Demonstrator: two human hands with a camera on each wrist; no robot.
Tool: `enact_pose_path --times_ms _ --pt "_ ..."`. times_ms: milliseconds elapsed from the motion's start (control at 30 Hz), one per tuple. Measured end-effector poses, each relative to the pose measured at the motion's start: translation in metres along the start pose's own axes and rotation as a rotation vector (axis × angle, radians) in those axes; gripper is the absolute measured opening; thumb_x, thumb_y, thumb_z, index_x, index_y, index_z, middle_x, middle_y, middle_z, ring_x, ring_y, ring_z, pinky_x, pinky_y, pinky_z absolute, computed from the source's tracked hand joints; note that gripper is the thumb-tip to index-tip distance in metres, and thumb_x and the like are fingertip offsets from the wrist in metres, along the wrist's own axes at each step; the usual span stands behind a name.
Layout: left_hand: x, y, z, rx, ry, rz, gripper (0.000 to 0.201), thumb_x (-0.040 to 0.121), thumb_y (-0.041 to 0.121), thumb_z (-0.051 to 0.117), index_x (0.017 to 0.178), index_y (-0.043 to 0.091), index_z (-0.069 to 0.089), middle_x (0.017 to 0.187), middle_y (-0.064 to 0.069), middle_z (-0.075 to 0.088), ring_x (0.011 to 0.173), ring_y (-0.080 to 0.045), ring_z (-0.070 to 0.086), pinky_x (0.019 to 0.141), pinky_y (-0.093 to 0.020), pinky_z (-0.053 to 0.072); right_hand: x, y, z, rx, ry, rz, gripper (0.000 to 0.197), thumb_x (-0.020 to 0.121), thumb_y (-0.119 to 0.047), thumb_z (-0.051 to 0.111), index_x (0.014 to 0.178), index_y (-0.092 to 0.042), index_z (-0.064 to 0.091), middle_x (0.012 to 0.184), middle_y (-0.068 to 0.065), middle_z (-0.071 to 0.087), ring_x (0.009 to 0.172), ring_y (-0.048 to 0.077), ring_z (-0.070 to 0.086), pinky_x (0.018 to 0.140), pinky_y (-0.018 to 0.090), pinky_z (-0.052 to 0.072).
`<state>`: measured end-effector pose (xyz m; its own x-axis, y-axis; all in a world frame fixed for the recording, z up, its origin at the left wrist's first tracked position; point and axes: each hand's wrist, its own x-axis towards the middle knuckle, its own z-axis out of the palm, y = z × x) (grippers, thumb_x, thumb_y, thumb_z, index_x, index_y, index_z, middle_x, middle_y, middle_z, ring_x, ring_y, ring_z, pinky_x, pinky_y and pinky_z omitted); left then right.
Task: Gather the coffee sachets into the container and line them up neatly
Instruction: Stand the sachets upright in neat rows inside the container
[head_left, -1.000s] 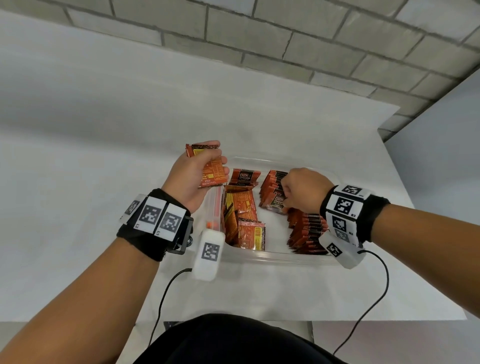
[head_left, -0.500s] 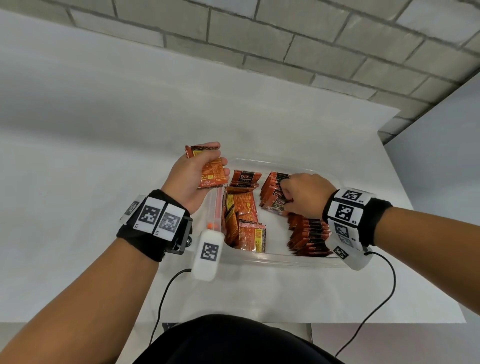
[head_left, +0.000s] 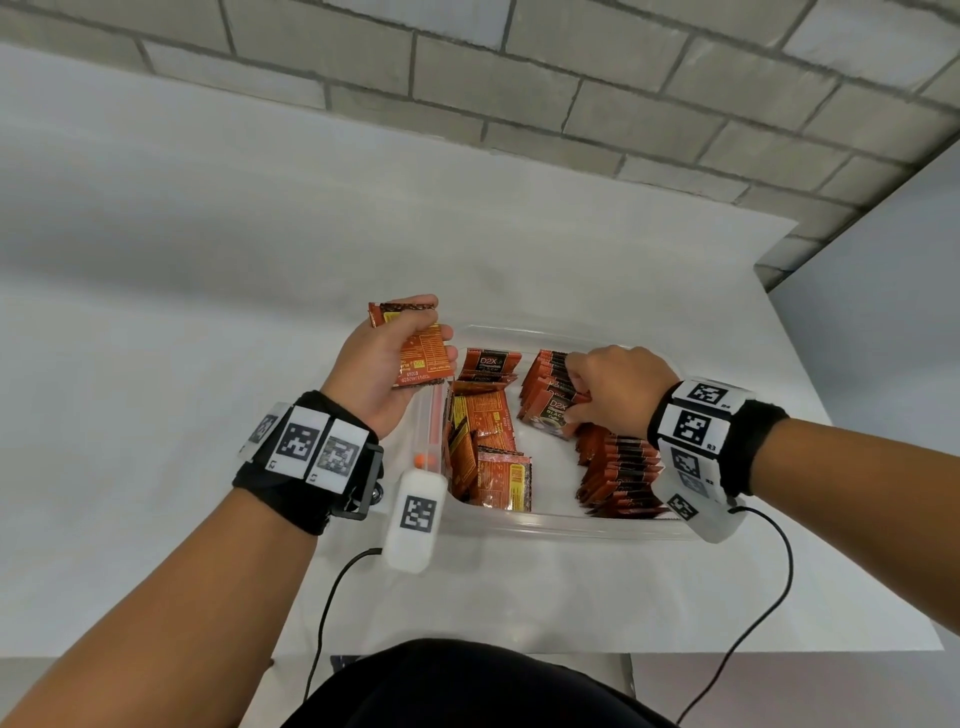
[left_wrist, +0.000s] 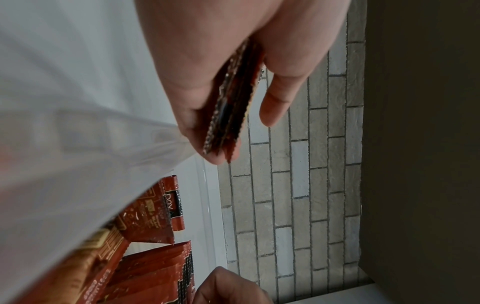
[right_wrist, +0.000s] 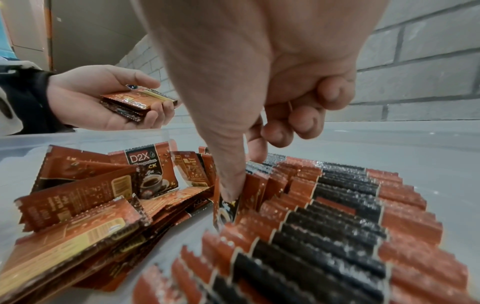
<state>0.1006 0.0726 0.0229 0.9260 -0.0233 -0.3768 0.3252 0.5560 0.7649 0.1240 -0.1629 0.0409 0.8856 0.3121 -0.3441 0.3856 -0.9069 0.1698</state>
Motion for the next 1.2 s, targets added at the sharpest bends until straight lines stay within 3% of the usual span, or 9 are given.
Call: enact_pose_path --times_ms 367,567,667,767,900,967,1033,1133,1200 --pt "-0.008 0.0 0.002 -0.184 -0.149 -0.064 0.023 0.094 0.007 0.039 0.111 0.004 0.053 0.083 -0.015 0.067 0.067 -0.026 0.065 0.064 -0.032 0.057 -0.009 0.004 -0.005 0.197 0.042 0.083 0.031 0.084 -0.048 0.063 0.086 -0.021 0.048 0.069 -0.009 0.047 0.063 0.015 0.048 0.049 0.025 0.029" --pt "-0.015 -0.002 0.013 0.157 -0.24 -0.036 0.026 0.089 0.0 0.056 0.114 0.002 0.061 0.098 -0.011 0.072 0.086 -0.021 0.07 0.072 -0.03 0.058 -0.023 -0.024 -0.036 0.783 0.268 -0.037 0.034 0.088 -0.04 0.061 0.118 -0.03 0.05 0.087 -0.005 0.054 0.068 0.008 0.052 0.059 0.022 0.039" --pt "-0.02 -0.006 0.019 0.202 -0.301 -0.018 0.034 0.082 0.002 0.062 0.116 -0.002 0.06 0.105 -0.016 0.069 0.092 -0.025 0.068 0.075 -0.031 0.056 -0.031 -0.039 -0.044 0.875 0.25 -0.115 0.045 0.089 -0.037 0.06 0.131 -0.033 0.047 0.097 -0.012 0.053 0.073 0.009 0.059 0.063 0.019 0.043" --pt "-0.023 -0.008 0.023 0.192 -0.337 -0.029 0.036 0.082 0.013 0.063 0.115 -0.001 0.06 0.106 -0.018 0.067 0.093 -0.025 0.067 0.077 -0.032 0.056 -0.034 -0.043 -0.042 0.882 0.312 -0.131 0.031 0.087 -0.029 0.066 0.116 -0.032 0.057 0.092 -0.011 0.057 0.071 0.009 0.063 0.065 0.02 0.05" --pt "-0.024 -0.006 0.026 0.106 -0.265 -0.108 0.046 0.083 0.049 0.053 0.108 0.011 0.061 0.086 -0.01 0.067 0.071 -0.02 0.065 0.069 -0.032 0.052 -0.038 -0.037 -0.042 0.958 0.565 -0.078 0.017 0.083 -0.014 0.07 0.084 -0.023 0.055 0.08 -0.014 0.056 0.066 0.006 0.053 0.058 0.01 0.04" --pt "-0.022 -0.004 0.027 0.02 -0.229 -0.15 0.049 0.08 0.054 0.053 0.105 0.012 0.06 0.082 -0.01 0.063 0.067 -0.021 0.062 0.068 -0.034 0.051 -0.042 -0.039 -0.04 0.883 0.655 -0.148 0.019 0.08 -0.01 0.071 0.078 -0.019 0.055 0.079 -0.01 0.051 0.068 0.004 0.049 0.061 0.01 0.037" --pt "-0.023 -0.004 0.03 -0.015 -0.26 -0.148 0.04 0.079 0.041 0.059 0.106 0.011 0.06 0.09 -0.012 0.065 0.075 -0.024 0.065 0.067 -0.033 0.055 -0.045 -0.042 -0.034 0.785 0.585 -0.251 0.017 0.077 -0.015 0.075 0.081 -0.018 0.06 0.083 -0.007 0.047 0.073 -0.001 0.046 0.065 0.011 0.035" --pt "-0.021 -0.005 0.034 0.027 -0.273 -0.074 0.025 0.088 0.009 0.056 0.113 0.006 0.061 0.098 -0.014 0.068 0.085 -0.025 0.068 0.071 -0.034 0.058 -0.049 -0.04 -0.028 0.757 0.403 -0.276 0.024 0.075 -0.032 0.078 0.093 -0.023 0.065 0.091 -0.003 0.05 0.084 0.007 0.05 0.074 0.023 0.041" --pt "-0.018 -0.005 0.035 0.077 -0.252 -0.039 0.028 0.091 0.002 0.053 0.117 0.005 0.06 0.102 -0.015 0.069 0.088 -0.027 0.067 0.078 -0.037 0.056 -0.05 -0.035 -0.029 0.826 0.444 -0.244 0.023 0.077 -0.035 0.075 0.094 -0.024 0.065 0.092 -0.002 0.051 0.081 0.0 0.05 0.073 0.016 0.04"
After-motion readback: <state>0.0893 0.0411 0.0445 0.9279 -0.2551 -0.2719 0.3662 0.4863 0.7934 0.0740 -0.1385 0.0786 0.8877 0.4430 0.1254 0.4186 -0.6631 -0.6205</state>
